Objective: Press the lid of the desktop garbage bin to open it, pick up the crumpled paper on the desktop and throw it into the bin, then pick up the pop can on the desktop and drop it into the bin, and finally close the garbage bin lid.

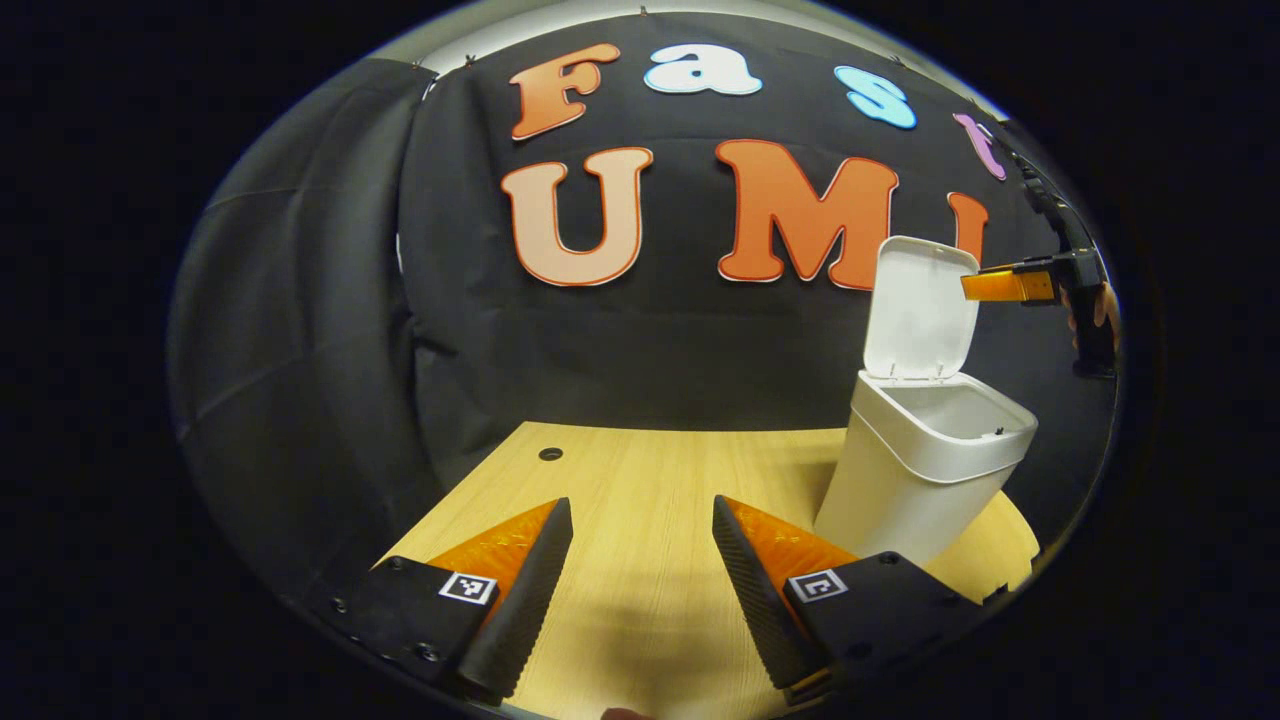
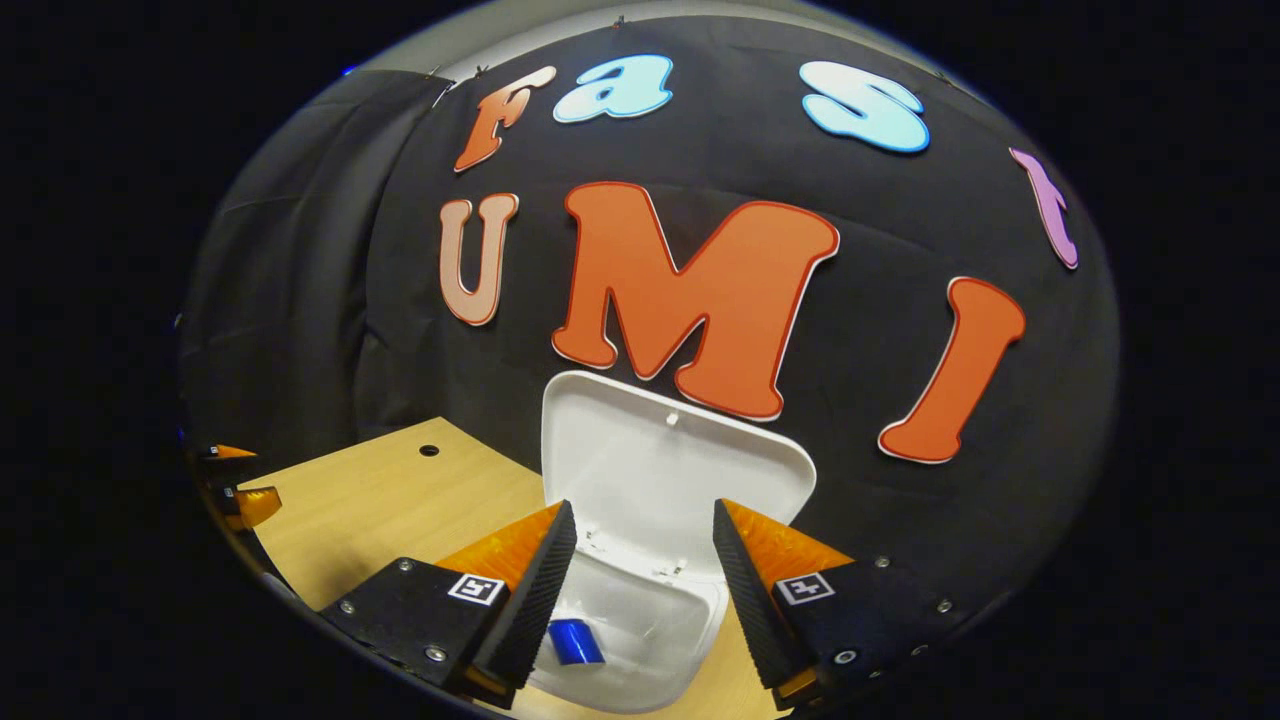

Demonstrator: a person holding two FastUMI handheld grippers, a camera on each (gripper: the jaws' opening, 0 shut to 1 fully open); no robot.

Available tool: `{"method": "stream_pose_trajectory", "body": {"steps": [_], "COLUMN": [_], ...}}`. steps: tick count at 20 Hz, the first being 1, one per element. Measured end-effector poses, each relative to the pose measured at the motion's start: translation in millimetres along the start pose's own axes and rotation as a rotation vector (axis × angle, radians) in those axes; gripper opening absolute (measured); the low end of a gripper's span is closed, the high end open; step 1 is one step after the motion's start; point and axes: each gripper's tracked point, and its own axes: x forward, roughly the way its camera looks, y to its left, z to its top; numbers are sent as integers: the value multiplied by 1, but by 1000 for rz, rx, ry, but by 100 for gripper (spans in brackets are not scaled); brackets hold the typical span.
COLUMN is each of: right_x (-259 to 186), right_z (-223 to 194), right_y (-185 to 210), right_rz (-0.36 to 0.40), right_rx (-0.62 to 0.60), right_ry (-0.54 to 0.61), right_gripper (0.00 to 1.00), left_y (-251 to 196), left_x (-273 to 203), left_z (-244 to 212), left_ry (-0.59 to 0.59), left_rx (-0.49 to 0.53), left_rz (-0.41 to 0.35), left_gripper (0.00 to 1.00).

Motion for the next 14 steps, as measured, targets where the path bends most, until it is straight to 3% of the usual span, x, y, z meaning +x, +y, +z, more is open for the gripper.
{"method": "stream_pose_trajectory", "body": {"steps": [5, 7, 14], "right_x": [24, 37, 73], "right_z": [44, 59, 85], "right_y": [-7, -13, -12], "right_rz": [-7, -20, -4], "right_rx": [-26, -32, -18], "right_ry": [-54, -67, -71], "right_gripper": [83, 83, 83], "left_y": [25, 38, 72], "left_x": [-17, -23, -43], "left_z": [-4, -7, -12], "left_ry": [-7, -2, 11], "left_rx": [-17, -24, -26], "left_rz": [72, 109, 222], "left_gripper": [90, 96, 98]}}
